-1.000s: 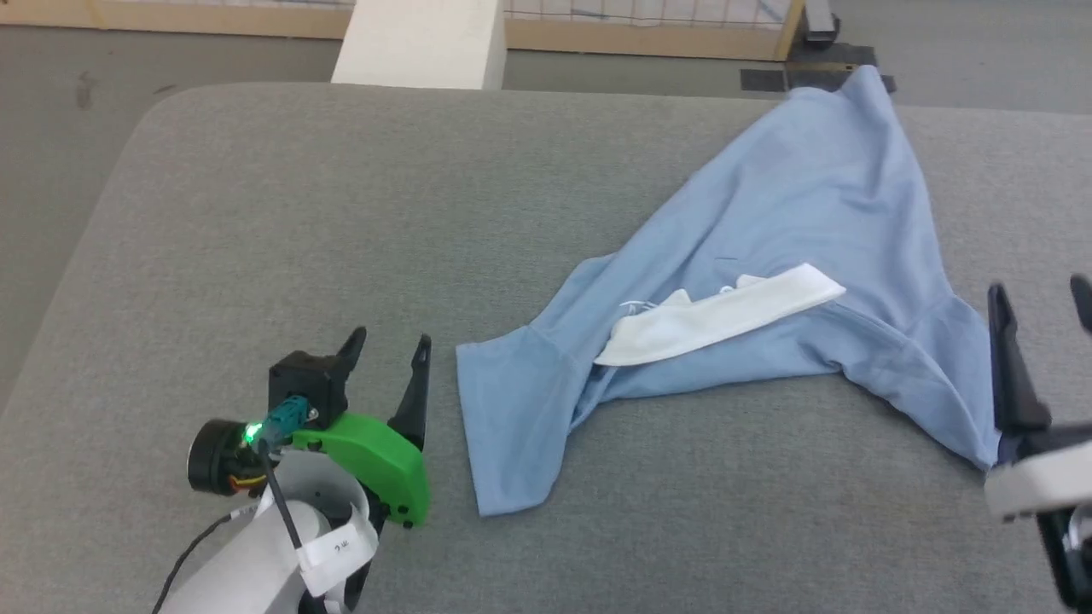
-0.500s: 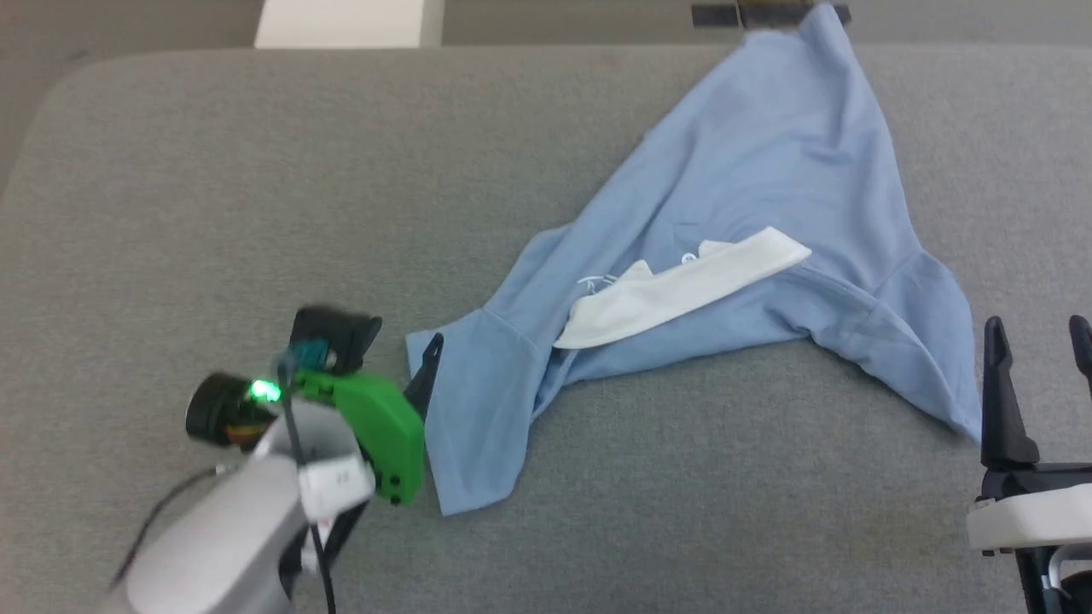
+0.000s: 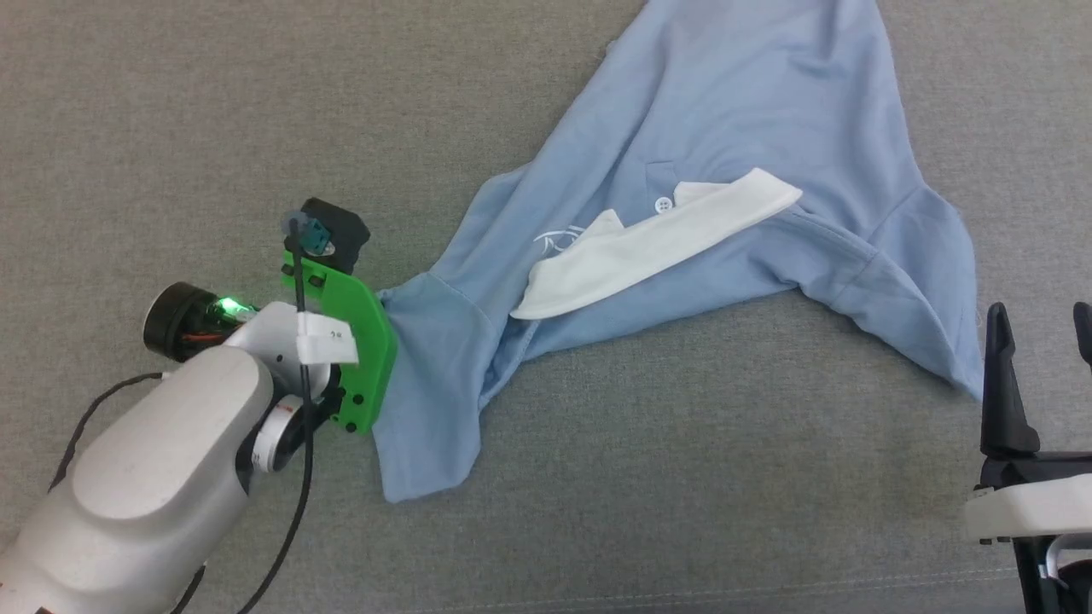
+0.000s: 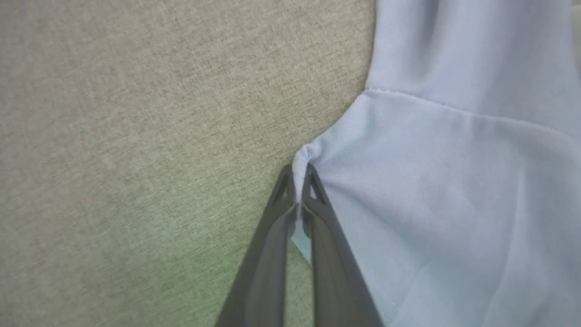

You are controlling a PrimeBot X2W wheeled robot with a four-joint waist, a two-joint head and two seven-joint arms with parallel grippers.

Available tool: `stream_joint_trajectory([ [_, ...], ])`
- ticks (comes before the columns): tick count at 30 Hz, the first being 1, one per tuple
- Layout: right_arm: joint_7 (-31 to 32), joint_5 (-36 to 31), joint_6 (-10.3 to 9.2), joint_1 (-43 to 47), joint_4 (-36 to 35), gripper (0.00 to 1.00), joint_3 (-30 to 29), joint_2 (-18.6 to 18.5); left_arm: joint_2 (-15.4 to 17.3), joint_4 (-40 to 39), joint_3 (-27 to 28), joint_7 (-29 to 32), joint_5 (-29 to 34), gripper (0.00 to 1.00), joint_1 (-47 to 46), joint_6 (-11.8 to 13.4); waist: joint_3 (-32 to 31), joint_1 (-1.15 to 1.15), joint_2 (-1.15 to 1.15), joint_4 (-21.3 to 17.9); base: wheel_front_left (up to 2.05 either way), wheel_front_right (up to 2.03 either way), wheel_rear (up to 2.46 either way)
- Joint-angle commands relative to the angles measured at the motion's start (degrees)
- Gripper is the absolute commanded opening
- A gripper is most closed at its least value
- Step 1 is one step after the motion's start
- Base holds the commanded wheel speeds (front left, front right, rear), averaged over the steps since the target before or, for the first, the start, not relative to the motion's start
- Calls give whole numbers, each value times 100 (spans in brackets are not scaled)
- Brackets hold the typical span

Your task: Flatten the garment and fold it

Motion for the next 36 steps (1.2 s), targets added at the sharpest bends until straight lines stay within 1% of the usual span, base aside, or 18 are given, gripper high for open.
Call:
stream_joint_trajectory([
  [1, -41, -53, -9, -83, 31, 100, -3, 33, 69, 85, -10, -118, 16, 0, 151, 95, -74, 0, 0, 31, 0, 0, 0],
  [8, 22, -94, -9, -139, 137, 100, 31, 45, 383, 11, 575, -1194, 356, 0, 56, 600, -304, 0, 0, 133, 0, 0, 0],
  [13, 82, -102, -9, -176, 186, 100, 127, 7, 537, 182, 859, -1617, 476, 0, -13, 861, -290, 0, 0, 156, 0, 0, 0],
  [14, 93, -104, -9, -182, 195, 100, 142, -3, 538, 239, 891, -1676, 485, 47, -11, 902, -269, 0, 0, 158, 0, 0, 0],
  [15, 101, -106, -9, -185, 202, 100, 153, -9, 526, 295, 904, -1701, 474, 100, 3, 922, -253, 0, 0, 159, 0, 0, 0],
  [18, 104, -111, -9, -193, 237, 100, 163, -30, 465, 441, 903, -1811, 481, 100, 47, 966, -216, 0, 0, 170, 0, 0, 0],
  [21, 119, -116, -9, -196, 263, 100, 139, -36, 344, 482, 954, -2151, 501, 100, 83, 996, -253, 0, 0, 220, 0, 0, 0],
  [24, 151, -101, -9, -203, 297, 100, 137, -76, 202, 484, 1043, -2689, 550, 100, 167, 1055, -383, 0, 0, 300, 0, 0, 0],
  [25, 174, -76, -9, -205, 309, 100, 133, -110, 122, 438, 1136, -3124, 588, 100, 248, 1114, -482, 0, 0, 364, 0, 0, 0],
  [27, 205, -52, -9, -195, 322, 100, 127, -139, 58, 373, 1188, -3509, 621, 100, 377, 1143, -599, 0, 0, 434, 0, 0, 0],
  [30, 259, -19, -9, -153, 323, 100, 127, -167, -9, 223, 1204, -3911, 633, 100, 608, 1145, -752, 0, 0, 532, 0, 0, 0],
  [32, 300, 0, -9, -103, 319, 100, 135, -179, -40, 131, 1127, -3965, 587, 100, 837, 1112, -855, 0, 0, 594, 0, 0, 0],
  [35, 345, 19, -9, -35, 295, 100, 143, -184, -40, 26, 930, -3640, 480, 100, 1120, 1091, -942, 0, 0, 645, 0, 0, 0],
  [36, 360, 25, -9, -13, 277, 100, 149, -184, -30, -12, 858, -3445, 417, 100, 1214, 1098, -957, 0, 0, 651, 0, 0, 0],
])
